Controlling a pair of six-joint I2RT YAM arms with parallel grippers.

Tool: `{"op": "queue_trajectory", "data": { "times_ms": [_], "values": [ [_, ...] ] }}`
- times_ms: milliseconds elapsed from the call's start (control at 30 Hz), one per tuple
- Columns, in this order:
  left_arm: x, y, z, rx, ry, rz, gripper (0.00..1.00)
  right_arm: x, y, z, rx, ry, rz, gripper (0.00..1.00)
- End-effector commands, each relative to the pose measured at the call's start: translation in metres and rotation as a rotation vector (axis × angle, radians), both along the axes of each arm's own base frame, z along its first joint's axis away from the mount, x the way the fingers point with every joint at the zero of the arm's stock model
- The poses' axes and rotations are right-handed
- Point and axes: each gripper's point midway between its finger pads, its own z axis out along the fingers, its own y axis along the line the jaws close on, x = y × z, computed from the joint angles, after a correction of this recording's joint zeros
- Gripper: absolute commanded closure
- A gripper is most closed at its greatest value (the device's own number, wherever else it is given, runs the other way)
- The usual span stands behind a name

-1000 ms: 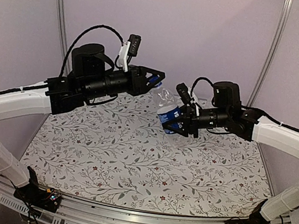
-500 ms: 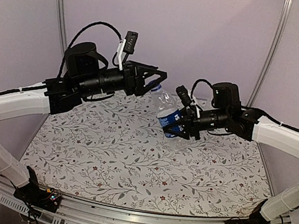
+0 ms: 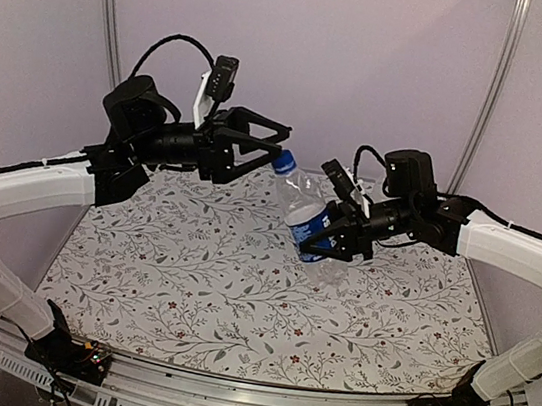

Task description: Unscrew the bottle caps

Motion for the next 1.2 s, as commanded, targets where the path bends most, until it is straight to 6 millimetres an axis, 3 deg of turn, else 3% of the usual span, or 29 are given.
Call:
{"op": "queue_trajectory", "data": {
  "times_ms": [0,233,433,1167],
  "values": [
    [-0.010,-0.004,0.001,-0.005,-0.054,-0.114,0.30,-0.007,0.001,0.005,0.029,0.002,0.059,0.60],
    [-0.008,-0.012,-0.002,0.000,-0.051,-0.162,0.37,-0.010,0.001,0.004,0.030,0.012,0.071,0.60],
    [-0.008,-0.015,-0.007,0.000,-0.036,-0.186,0.49,-0.010,0.000,0.001,0.024,0.015,0.065,0.60],
    [-0.002,-0.012,-0.012,-0.002,-0.001,-0.136,0.81,0.000,0.002,-0.005,-0.001,-0.007,0.007,0.60]
  ]
}}
